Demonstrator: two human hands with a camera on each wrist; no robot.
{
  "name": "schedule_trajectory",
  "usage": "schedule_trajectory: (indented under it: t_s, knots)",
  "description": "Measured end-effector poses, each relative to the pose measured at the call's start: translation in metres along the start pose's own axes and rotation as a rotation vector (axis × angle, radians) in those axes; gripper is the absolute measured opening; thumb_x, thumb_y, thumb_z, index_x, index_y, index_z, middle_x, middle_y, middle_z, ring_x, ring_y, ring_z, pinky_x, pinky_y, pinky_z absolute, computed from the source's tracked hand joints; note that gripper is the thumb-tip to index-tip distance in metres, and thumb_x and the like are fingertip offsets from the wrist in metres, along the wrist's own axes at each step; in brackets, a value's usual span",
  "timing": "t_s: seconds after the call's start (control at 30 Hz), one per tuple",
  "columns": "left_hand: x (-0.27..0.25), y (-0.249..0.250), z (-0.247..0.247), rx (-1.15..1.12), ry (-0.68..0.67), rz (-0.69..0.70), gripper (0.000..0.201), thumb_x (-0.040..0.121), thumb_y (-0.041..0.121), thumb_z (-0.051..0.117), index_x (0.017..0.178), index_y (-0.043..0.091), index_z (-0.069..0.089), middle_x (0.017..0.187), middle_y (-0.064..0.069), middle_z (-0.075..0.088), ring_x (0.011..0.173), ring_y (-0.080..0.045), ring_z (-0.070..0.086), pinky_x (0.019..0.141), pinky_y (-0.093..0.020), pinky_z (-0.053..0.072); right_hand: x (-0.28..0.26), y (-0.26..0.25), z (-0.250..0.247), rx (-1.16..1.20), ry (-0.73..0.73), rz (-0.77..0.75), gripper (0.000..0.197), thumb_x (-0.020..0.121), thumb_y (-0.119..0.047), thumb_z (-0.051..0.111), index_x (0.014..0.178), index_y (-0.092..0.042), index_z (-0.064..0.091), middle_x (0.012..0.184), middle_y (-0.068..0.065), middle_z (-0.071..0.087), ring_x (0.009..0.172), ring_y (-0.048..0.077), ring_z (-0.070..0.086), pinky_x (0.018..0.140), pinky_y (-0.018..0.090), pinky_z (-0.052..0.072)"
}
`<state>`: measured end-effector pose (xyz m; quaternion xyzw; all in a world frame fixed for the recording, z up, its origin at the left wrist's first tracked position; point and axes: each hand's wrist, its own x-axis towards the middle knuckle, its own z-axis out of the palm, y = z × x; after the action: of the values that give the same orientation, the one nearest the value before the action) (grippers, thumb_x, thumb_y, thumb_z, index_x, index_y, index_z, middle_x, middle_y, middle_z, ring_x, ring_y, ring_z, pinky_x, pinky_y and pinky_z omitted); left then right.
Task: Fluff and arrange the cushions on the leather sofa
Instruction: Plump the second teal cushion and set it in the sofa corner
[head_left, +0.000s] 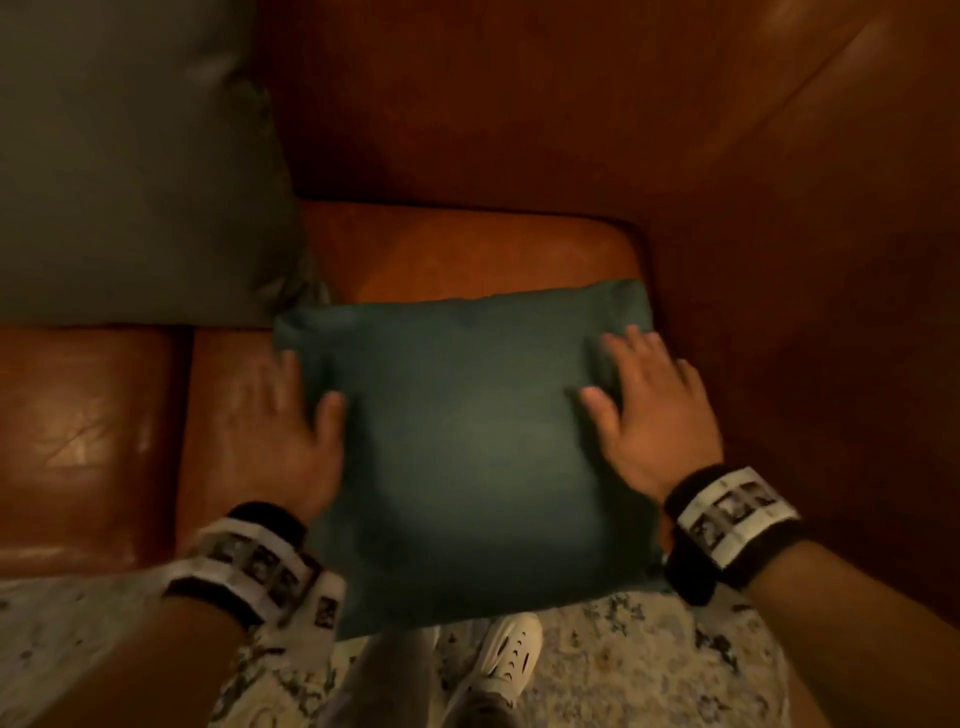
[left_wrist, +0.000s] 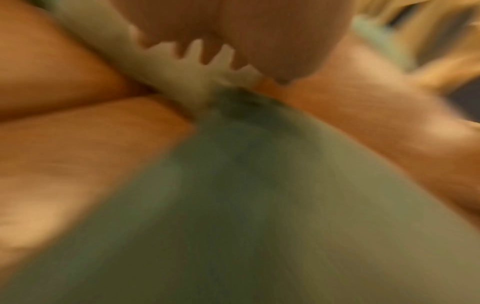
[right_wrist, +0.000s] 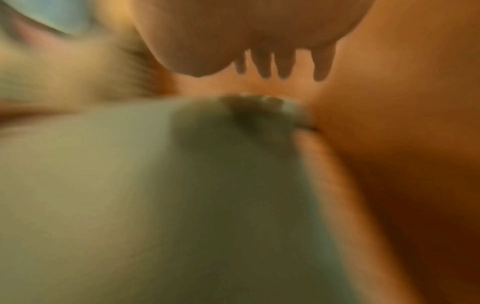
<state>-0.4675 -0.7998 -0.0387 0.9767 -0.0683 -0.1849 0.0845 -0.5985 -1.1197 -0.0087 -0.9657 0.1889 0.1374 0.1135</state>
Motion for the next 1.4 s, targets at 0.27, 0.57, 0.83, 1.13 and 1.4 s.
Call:
schedule_trajectory:
  t_s: [0.27,0.57,0.83,1.13,1.4]
  knots:
    - [-0.088,0.034,0.059,0.167,-0.078,0.441,0.071,0.087,0.068,0.032,0.151,0.043,0.014,0.162,0.002,0.012,0.149,-0.029,0.010,0.118,-0.053,0.011,-0.055,0.010,0.055,-0.125,-0.074,-0.193,0.064,0.094,-0.064,0.031,0.152,-0.035,0.031,0.162,0.003,0.027,0.149,0.025,0.027,0.116,0.052,0.027]
    - [-0.141,-0.063,0.082,-1.082,-0.419,-0.457,0.068,0.073,0.052,0.075,0.131,0.030,0.048,0.128,0.002,0.059,0.119,-0.021,0.055,0.101,-0.039,0.043,-0.135,0.085,0.087,0.803,-0.472,0.554,0.041,0.072,-0.078,0.059,0.111,-0.066,0.056,0.132,-0.015,0.059,0.123,0.019,0.056,0.105,0.046,0.046]
    - [-0.171,-0.091,0.095,-0.672,-0.364,-0.369,0.052,0.079,0.000,0.074,0.118,0.022,0.048,0.111,-0.010,0.062,0.097,-0.026,0.063,0.083,-0.044,0.054,-0.169,0.101,0.103,0.660,-0.413,0.375,0.068,0.073,-0.029,0.086,0.126,-0.047,0.047,0.125,-0.018,0.061,0.117,0.010,0.058,0.105,0.042,0.045]
    - [-0.178,-0.069,0.010,-0.551,-0.047,-0.192,0.013,0.090,0.021,0.064,0.102,0.019,0.061,0.091,-0.002,0.067,0.087,-0.024,0.064,0.074,-0.038,0.049,-0.166,0.087,0.016,0.592,-0.068,0.314,0.018,0.091,-0.018,0.067,0.094,-0.034,0.061,0.092,-0.009,0.070,0.089,0.018,0.066,0.086,0.042,0.054]
    - [-0.122,-0.038,-0.092,-0.715,0.435,0.031,0.023,0.093,0.050,0.051,0.102,0.031,0.061,0.092,0.008,0.065,0.091,-0.023,0.065,0.078,-0.049,0.054,-0.127,0.080,-0.084,0.533,0.435,0.144,0.027,0.099,-0.036,0.051,0.118,-0.021,0.063,0.104,-0.006,0.063,0.097,0.017,0.060,0.083,0.031,0.043]
